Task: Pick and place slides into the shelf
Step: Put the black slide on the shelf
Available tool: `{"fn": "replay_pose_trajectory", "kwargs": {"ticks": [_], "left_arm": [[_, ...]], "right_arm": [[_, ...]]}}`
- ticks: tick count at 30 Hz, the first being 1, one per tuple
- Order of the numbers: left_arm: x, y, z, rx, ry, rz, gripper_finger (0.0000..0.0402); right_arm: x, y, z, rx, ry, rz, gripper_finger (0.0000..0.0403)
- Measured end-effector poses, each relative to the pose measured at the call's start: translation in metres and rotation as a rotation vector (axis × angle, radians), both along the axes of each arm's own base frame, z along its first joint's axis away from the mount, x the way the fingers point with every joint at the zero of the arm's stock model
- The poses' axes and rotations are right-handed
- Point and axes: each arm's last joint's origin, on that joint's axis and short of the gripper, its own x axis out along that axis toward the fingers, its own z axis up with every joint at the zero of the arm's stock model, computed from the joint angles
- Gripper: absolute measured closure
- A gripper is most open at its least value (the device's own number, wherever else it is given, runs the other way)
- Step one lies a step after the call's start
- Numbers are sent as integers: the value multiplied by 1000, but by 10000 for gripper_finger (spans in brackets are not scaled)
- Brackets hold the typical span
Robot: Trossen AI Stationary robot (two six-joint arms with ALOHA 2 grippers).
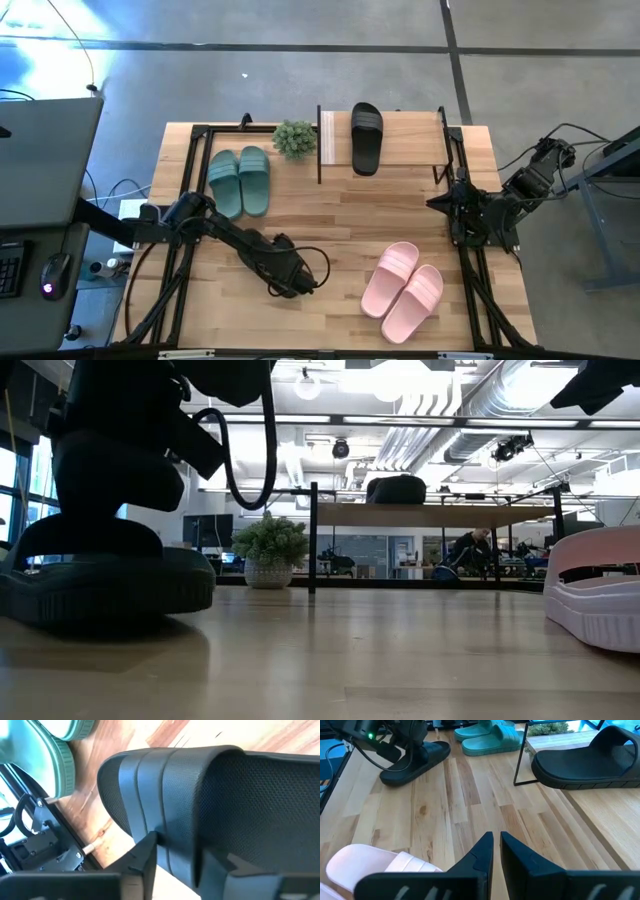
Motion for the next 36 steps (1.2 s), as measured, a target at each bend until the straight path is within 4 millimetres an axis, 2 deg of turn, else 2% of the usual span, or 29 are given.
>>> {"fn": "replay_pose_trajectory", "kwargs": {"ticks": [7,13,17,22,28,31,34,36], "left_arm": [[0,0,0,-9,12,-37,393],[2,-2,9,28,1,-111,396],[14,-8,27,17,-81,-167,397],[32,-20,69,-2,-256,-264,399],[45,-35,146,59,-545,-463,400],[42,-38,188,163,-672,-596,400],[36,-33,211,343,-744,-744,400],[33,-24,224,461,-726,-818,400]], "right_arm": [[0,0,0,0,0,0,379],[0,0,0,0,0,0,379],[0,0,0,0,0,-1,379],[0,0,0,5,-1,-4,379],[0,0,0,6,-1,-4,379],[0,0,0,6,-1,-4,379],[0,0,0,6,-2,-5,379],[0,0,0,5,-1,-5,379]]}}
